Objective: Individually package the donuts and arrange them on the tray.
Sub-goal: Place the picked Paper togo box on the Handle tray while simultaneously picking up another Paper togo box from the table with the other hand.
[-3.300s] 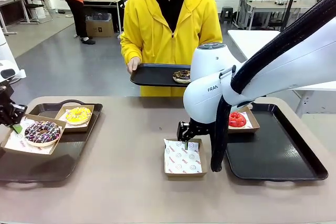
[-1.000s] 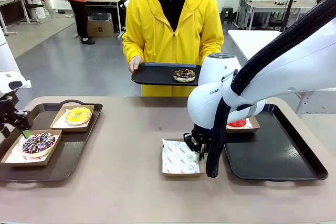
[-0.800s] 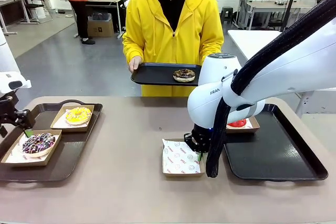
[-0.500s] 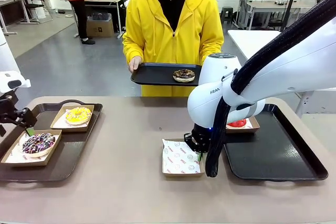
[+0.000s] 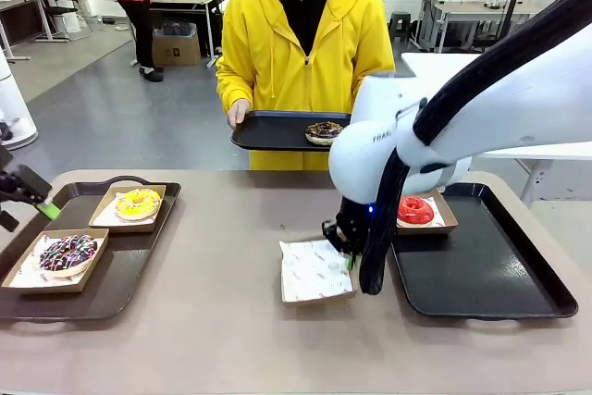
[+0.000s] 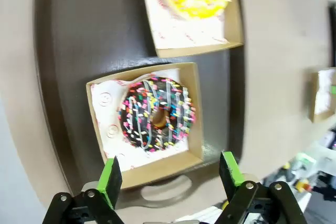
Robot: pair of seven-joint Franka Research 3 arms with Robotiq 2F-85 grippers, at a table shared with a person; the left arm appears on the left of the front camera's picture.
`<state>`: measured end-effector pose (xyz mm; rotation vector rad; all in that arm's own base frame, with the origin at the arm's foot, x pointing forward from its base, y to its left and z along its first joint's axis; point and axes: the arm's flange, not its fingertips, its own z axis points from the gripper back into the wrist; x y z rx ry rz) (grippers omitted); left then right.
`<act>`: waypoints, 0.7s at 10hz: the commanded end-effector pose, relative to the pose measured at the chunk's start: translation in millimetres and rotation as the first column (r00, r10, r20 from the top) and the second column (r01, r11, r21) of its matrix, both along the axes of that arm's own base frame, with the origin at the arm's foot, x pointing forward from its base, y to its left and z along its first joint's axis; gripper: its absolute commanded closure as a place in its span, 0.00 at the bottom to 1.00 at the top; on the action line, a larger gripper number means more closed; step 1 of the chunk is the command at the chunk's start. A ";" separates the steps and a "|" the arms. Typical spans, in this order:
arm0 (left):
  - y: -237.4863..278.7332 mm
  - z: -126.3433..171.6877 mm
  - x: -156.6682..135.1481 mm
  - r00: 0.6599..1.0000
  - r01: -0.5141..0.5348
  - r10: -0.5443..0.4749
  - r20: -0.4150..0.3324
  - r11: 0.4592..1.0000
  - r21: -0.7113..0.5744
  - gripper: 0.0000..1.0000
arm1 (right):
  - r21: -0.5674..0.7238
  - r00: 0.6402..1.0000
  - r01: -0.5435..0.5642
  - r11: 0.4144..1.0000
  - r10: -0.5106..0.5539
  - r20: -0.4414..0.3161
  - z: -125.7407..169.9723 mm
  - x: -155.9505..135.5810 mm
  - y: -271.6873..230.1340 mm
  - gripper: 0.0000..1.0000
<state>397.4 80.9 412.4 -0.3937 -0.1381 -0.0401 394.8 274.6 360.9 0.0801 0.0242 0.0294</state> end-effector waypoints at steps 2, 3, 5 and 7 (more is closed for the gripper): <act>59.0 15.2 -9.1 0.999 0.026 -0.012 0.043 0.944 -0.330 0.03 | -0.029 0.996 -0.017 0.999 0.019 0.091 77.3 -2.7 16.4 1.00; 78.6 16.0 -10.1 0.999 0.023 -0.004 0.046 0.904 -0.426 0.03 | -0.035 0.995 -0.009 0.999 0.013 0.098 99.8 4.9 20.4 1.00; 123.2 12.1 -12.4 0.996 0.012 0.046 0.079 0.788 -0.615 0.03 | -0.052 0.997 -0.030 0.998 0.034 0.065 139.9 27.8 25.0 1.00; 164.4 0.3 -14.4 0.991 -0.001 0.096 0.090 0.688 -0.726 0.03 | -0.045 0.999 -0.009 0.999 0.011 0.044 160.9 54.0 22.1 1.00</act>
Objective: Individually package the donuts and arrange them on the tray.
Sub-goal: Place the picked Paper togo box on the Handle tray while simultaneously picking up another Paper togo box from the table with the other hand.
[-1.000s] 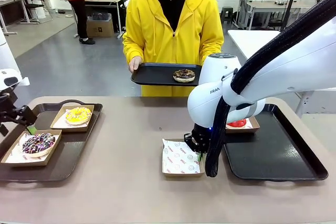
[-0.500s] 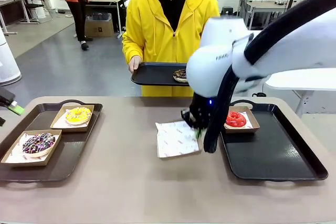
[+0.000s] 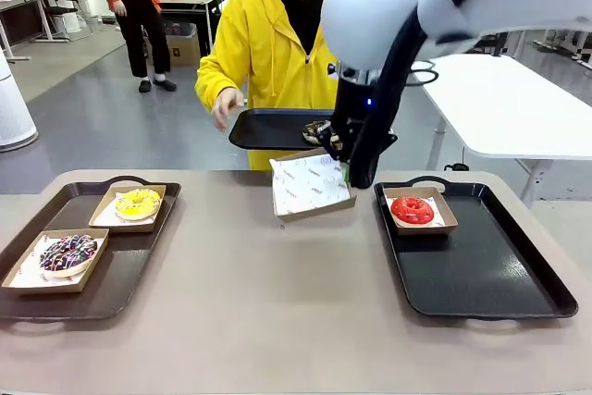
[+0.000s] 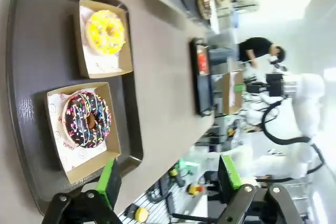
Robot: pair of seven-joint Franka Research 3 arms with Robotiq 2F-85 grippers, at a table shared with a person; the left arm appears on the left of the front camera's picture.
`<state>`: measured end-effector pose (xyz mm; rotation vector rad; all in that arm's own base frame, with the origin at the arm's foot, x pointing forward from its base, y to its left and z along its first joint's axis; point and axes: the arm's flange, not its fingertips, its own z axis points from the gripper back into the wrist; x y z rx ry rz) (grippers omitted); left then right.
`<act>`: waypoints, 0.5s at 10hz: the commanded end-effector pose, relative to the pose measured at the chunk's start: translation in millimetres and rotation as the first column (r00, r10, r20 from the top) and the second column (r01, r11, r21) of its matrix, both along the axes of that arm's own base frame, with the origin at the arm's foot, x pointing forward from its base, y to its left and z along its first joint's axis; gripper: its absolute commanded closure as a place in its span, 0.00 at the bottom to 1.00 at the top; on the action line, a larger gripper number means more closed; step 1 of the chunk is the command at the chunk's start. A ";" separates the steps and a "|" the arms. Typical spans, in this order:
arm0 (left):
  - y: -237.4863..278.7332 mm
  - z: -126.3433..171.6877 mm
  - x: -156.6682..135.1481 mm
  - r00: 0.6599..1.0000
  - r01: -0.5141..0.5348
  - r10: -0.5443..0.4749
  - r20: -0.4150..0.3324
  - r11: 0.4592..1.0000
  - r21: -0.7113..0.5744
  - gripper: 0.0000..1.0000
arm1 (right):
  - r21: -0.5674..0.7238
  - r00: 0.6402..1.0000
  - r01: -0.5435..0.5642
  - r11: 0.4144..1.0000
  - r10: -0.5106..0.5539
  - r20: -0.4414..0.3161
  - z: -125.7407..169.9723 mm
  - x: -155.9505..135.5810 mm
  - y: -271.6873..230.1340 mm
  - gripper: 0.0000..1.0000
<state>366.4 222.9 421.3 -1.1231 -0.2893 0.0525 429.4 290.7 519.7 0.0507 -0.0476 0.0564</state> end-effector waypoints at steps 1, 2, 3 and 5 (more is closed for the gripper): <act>36.6 -12.8 14.7 1.000 0.005 -0.006 -0.002 0.995 -0.100 0.03 | -0.018 0.999 0.023 1.000 -0.023 -0.040 6.3 33.6 2.7 1.00; 46.4 -17.4 11.5 1.000 -0.014 0.011 -0.021 0.990 -0.138 0.03 | 0.002 0.998 0.040 0.999 -0.040 -0.041 5.9 49.6 -2.0 1.00; 55.4 -20.9 8.3 0.999 -0.024 0.018 -0.041 0.989 -0.144 0.03 | 0.013 0.999 0.030 0.999 -0.029 -0.037 2.5 62.0 -4.2 1.00; 67.7 -31.4 0.9 0.996 -0.050 0.043 -0.077 0.995 -0.084 0.03 | -0.008 0.999 0.013 1.000 -0.014 -0.046 -7.6 88.8 -9.2 1.00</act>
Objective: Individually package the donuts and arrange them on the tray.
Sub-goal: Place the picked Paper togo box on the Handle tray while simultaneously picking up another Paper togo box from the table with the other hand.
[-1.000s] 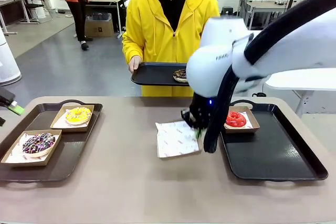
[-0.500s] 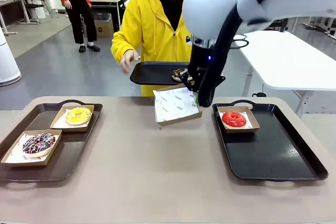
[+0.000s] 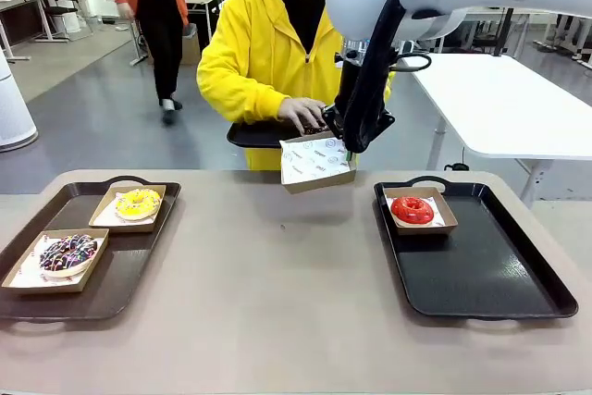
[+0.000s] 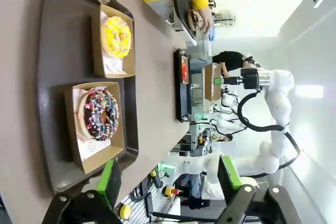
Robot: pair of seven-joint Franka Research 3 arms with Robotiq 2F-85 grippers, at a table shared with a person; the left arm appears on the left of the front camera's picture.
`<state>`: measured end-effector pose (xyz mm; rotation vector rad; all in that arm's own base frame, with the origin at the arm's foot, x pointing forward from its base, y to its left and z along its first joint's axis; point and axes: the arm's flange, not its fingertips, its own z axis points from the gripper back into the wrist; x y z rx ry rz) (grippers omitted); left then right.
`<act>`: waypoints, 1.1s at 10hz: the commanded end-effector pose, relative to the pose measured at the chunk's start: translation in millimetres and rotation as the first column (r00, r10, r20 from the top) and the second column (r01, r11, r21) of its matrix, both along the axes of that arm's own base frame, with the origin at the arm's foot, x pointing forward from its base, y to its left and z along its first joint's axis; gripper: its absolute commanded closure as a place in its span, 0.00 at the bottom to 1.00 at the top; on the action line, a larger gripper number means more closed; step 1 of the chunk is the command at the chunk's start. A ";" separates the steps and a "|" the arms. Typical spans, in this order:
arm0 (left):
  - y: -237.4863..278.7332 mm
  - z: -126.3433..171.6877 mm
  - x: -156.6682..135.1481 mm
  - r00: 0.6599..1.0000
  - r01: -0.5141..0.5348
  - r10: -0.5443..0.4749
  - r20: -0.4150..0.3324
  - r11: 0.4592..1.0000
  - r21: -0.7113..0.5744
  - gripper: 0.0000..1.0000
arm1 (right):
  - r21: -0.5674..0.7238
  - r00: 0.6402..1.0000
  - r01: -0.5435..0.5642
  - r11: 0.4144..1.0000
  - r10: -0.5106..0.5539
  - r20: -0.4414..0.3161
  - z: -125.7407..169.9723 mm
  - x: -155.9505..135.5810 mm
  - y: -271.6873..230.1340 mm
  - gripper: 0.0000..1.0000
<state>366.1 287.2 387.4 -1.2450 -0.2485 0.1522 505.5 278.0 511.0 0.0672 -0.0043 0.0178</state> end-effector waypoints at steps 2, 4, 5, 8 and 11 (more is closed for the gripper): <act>-8.4 3.7 0.7 1.000 0.010 -0.010 0.013 1.000 -0.010 0.03 | -0.052 0.999 -0.031 0.998 0.031 -0.008 -13.9 39.7 -2.0 1.00; -8.4 3.7 0.7 1.000 0.010 -0.010 0.013 1.000 -0.010 0.03 | -0.051 1.000 -0.028 0.998 0.028 -0.010 -26.7 61.5 -7.8 1.00; -8.4 3.7 0.7 1.000 0.010 -0.010 0.013 1.000 -0.010 0.03 | -0.039 0.999 -0.024 0.999 0.023 -0.023 -34.8 69.8 -9.1 1.00; -8.4 3.7 0.7 1.000 0.010 -0.010 0.013 1.000 -0.010 0.03 | -0.036 1.000 -0.012 0.999 0.011 -0.019 -37.0 58.2 -13.7 1.00; -8.4 3.7 0.7 1.000 0.010 -0.010 0.013 1.000 -0.010 0.03 | -0.036 1.000 -0.012 0.999 0.011 -0.019 -37.0 58.2 -13.7 1.00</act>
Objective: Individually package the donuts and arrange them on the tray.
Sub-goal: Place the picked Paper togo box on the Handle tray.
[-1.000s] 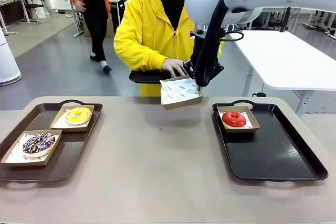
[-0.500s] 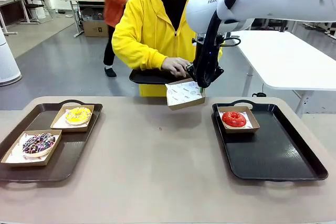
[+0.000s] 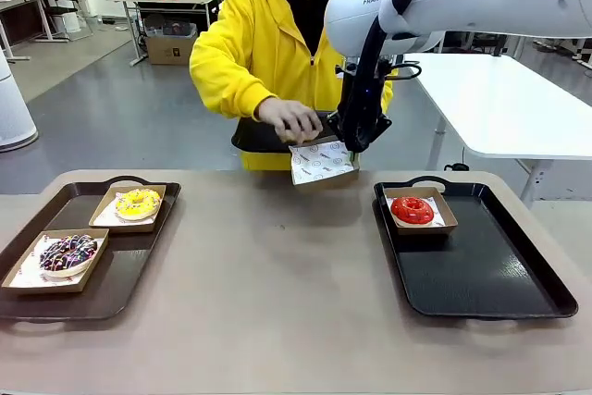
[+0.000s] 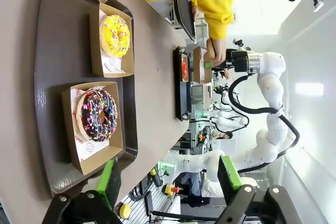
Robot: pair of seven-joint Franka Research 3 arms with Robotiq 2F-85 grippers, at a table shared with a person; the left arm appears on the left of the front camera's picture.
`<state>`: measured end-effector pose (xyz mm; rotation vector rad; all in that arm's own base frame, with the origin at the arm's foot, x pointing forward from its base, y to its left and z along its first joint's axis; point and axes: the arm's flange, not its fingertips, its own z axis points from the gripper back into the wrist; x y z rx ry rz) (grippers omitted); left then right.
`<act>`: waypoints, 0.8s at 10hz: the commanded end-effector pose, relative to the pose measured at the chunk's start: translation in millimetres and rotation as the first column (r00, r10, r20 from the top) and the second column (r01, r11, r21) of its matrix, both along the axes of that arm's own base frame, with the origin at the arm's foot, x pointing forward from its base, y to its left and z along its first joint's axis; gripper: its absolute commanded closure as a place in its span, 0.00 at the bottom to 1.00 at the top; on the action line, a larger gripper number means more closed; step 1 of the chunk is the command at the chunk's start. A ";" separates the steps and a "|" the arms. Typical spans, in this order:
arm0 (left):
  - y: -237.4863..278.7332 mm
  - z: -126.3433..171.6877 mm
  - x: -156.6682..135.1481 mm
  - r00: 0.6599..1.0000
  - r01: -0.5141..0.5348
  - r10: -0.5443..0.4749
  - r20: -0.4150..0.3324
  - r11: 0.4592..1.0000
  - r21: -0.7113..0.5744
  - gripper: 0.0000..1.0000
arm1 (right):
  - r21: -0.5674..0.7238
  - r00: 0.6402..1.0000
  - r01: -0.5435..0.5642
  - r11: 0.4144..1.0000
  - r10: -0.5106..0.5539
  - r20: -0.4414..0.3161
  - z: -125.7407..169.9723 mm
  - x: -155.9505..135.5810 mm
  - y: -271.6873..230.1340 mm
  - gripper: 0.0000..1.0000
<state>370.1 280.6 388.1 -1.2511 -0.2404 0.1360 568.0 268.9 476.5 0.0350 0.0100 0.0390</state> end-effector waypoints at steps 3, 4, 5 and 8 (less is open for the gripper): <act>-1.8 3.1 -3.3 1.000 -0.007 0.007 0.010 1.000 -0.007 0.03 | -0.004 1.000 0.010 1.000 -0.010 -0.005 -2.5 -4.3 -4.7 1.00; -1.8 3.1 -3.3 1.000 -0.007 0.007 0.010 1.000 -0.007 0.03 | -0.004 1.000 0.010 1.000 -0.010 -0.005 -2.5 -4.3 -4.7 1.00; -1.8 3.1 -3.3 1.000 -0.007 0.007 0.010 1.000 -0.007 0.03 | -0.004 1.000 0.010 1.000 -0.010 -0.005 -2.5 -4.3 -4.7 1.00; -1.8 3.1 -3.3 1.000 -0.007 0.007 0.010 1.000 -0.007 0.03 | -0.004 1.000 0.010 1.000 -0.010 -0.005 -2.5 -4.3 -4.7 1.00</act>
